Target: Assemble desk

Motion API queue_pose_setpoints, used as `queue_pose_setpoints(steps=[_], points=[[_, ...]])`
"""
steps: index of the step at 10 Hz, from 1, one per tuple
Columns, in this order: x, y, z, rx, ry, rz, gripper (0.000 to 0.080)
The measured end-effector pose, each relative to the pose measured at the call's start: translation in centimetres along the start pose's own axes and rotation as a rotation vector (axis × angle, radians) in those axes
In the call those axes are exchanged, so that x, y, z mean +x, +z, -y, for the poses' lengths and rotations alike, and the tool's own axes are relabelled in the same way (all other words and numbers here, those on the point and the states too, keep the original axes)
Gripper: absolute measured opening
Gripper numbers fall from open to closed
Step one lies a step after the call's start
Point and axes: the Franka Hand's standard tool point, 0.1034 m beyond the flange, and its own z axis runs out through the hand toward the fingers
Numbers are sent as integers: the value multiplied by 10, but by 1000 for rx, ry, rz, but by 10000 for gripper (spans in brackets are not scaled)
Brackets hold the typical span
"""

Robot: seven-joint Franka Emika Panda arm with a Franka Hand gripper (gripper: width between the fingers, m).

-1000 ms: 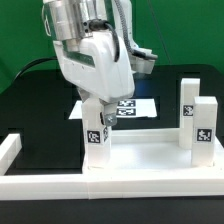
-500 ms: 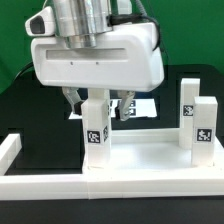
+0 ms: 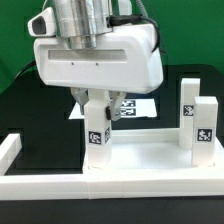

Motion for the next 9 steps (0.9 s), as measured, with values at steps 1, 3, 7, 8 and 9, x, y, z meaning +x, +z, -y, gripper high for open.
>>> queue_pose_setpoints(steps=[1, 3, 7, 8, 9], points=[[0, 0, 0, 0, 73, 0, 292], [-1, 0, 0, -2, 327, 2, 292], [-1, 0, 7, 54, 970, 35, 292], [1, 0, 7, 62, 1049, 40, 292], [0, 0, 8, 62, 1047, 40, 292]])
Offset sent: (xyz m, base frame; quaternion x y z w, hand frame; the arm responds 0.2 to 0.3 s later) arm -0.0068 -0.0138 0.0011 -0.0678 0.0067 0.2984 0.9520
